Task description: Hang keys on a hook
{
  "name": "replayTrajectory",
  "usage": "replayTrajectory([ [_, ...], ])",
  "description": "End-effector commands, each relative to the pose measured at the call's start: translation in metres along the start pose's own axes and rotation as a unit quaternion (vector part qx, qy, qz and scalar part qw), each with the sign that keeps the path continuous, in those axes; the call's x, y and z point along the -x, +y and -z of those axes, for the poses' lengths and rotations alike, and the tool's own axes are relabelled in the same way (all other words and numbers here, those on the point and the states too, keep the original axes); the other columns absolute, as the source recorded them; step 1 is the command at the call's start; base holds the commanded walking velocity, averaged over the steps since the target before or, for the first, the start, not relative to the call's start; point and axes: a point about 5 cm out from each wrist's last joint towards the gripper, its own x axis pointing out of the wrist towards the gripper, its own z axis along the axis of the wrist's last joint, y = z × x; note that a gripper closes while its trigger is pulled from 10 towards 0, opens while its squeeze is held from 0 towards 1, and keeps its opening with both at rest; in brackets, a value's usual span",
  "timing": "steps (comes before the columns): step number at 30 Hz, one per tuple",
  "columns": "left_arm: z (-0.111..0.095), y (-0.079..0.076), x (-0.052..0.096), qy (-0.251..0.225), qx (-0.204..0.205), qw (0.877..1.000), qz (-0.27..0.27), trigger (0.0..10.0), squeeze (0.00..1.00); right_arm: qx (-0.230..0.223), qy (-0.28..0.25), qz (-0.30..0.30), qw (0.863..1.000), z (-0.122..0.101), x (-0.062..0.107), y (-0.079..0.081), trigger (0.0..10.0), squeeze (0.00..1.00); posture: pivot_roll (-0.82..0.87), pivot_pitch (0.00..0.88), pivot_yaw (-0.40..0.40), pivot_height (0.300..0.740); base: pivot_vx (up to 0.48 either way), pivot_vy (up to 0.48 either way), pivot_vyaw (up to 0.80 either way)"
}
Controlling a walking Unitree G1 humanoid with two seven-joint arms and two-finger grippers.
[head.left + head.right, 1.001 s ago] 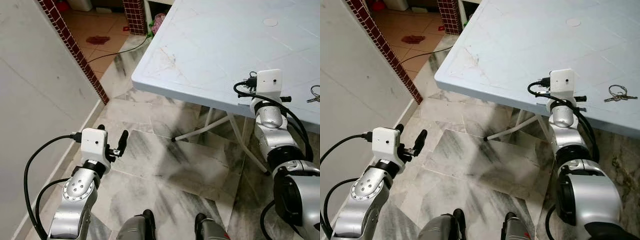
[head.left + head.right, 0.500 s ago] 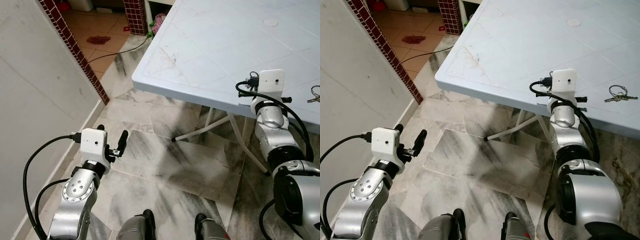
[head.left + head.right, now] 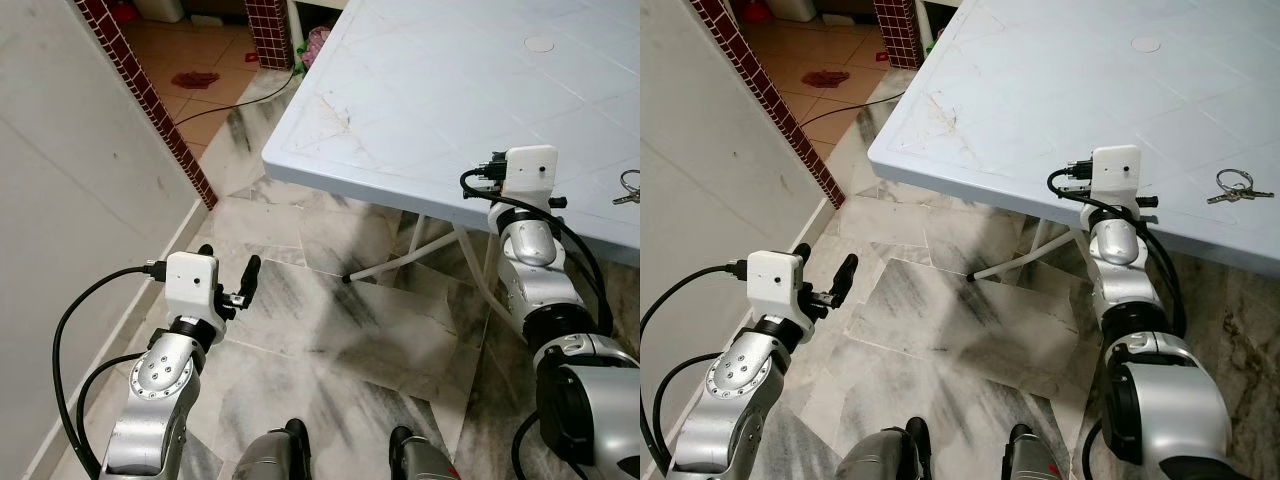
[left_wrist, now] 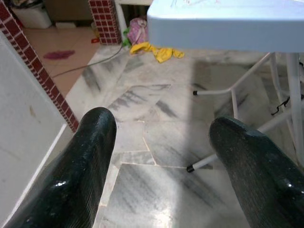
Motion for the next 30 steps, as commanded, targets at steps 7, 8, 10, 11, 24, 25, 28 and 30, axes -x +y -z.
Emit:
replayTrajectory([
  [7, 0.004, -0.001, -0.001, 0.006, 0.002, 1.0, -0.001, 10.0, 0.0, 0.023, 0.031, 0.019, 0.999, 0.015, 0.008, -0.005, 10.0, 1.0, 0.13, 0.253, 0.119, 0.74, 0.0, 0.0, 0.0],
  [8, 0.004, -0.001, -0.001, 0.006, 0.002, 1.0, -0.001, 10.0, 0.0, 0.022, 0.03, 0.016, 0.999, 0.015, 0.008, -0.005, 10.0, 1.0, 0.13, 0.252, 0.118, 0.74, 0.0, 0.0, 0.0],
  [10, 0.004, -0.001, -0.002, 0.005, 0.003, 1.0, -0.002, 10.0, 0.0, 0.021, 0.028, 0.015, 0.999, 0.015, 0.008, -0.006, 10.0, 1.0, 0.13, 0.251, 0.117, 0.74, 0.0, 0.0, 0.0],
  [11, 0.004, -0.001, -0.002, 0.004, 0.003, 1.0, -0.002, 10.0, 0.0, 0.021, 0.028, 0.015, 0.999, 0.014, 0.008, -0.005, 10.0, 1.0, 0.13, 0.25, 0.116, 0.74, 0.0, 0.0, 0.0],
  [24, 0.0, -0.005, -0.008, -0.01, 0.016, 1.0, 0.007, 10.0, 0.0, 0.022, 0.012, 0.033, 0.999, 0.018, 0.021, 0.006, 10.0, 1.0, 0.11, 0.237, 0.107, 0.74, 0.0, 0.0, 0.0],
  [25, -0.001, -0.006, -0.008, -0.011, 0.017, 1.0, 0.007, 10.0, 0.0, 0.022, 0.011, 0.034, 0.999, 0.018, 0.022, 0.006, 10.0, 1.0, 0.11, 0.236, 0.106, 0.74, 0.0, 0.0, 0.0],
  [28, -0.001, -0.008, -0.012, -0.015, 0.022, 1.0, 0.01, 10.0, 0.0, 0.024, 0.006, 0.04, 0.999, 0.018, 0.026, 0.005, 10.0, 1.0, 0.09, 0.229, 0.1, 0.74, 0.0, 0.0, 0.0],
  [30, -0.002, -0.01, -0.014, -0.018, 0.026, 0.999, 0.012, 10.0, 0.0, 0.022, 0.004, 0.043, 0.999, 0.017, 0.027, 0.004, 10.0, 1.0, 0.08, 0.224, 0.095, 0.74, 0.0, 0.0, 0.0],
])
